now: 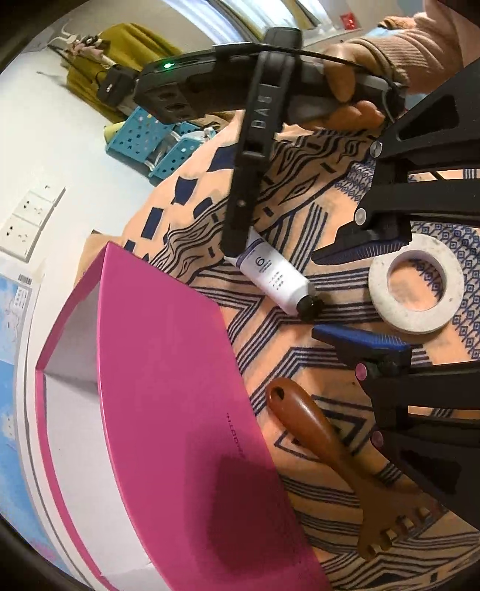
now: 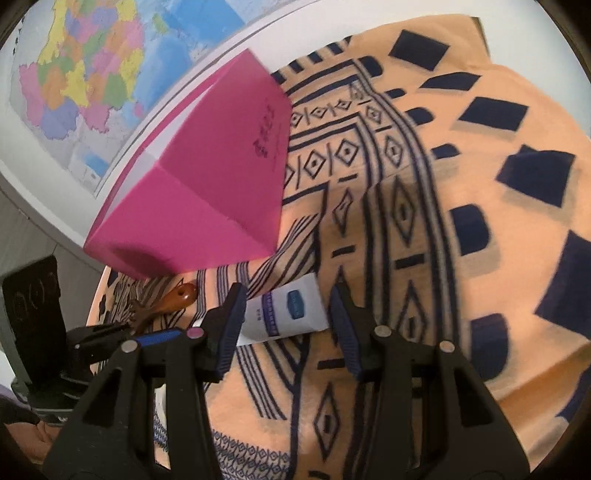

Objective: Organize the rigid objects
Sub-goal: 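Grasp the white blue-labelled tube with the right tool and lift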

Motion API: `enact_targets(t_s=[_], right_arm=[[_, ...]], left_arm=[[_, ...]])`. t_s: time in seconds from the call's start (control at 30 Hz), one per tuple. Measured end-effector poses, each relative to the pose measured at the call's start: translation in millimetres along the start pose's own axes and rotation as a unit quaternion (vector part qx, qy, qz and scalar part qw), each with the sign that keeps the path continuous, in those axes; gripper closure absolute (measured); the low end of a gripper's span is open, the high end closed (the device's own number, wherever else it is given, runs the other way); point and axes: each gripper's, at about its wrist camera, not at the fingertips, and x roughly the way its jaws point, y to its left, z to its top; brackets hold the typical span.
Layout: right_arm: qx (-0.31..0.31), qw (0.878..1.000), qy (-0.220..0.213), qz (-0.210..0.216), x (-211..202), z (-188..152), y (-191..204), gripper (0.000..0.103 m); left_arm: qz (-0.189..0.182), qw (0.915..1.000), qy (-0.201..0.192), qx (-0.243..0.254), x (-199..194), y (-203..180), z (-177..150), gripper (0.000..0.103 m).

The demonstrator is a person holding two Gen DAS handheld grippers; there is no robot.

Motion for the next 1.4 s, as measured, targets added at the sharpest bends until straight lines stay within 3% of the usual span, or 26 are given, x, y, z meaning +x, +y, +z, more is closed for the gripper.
enact_targets(t_s=[0.67,1.4], right_arm=[[0.002,0.999,0.002,0.034,-4,-18,12,0.053],[-0.05,0.998,-0.024,0.041,-30,-23,53,0.053]], left_arm=[[0.005,0.9996,-0.002,-0.029,-5,13,-5,0.073],[0.031,0.9983,-0.045,-0.019,-42,5,-14,0.073]])
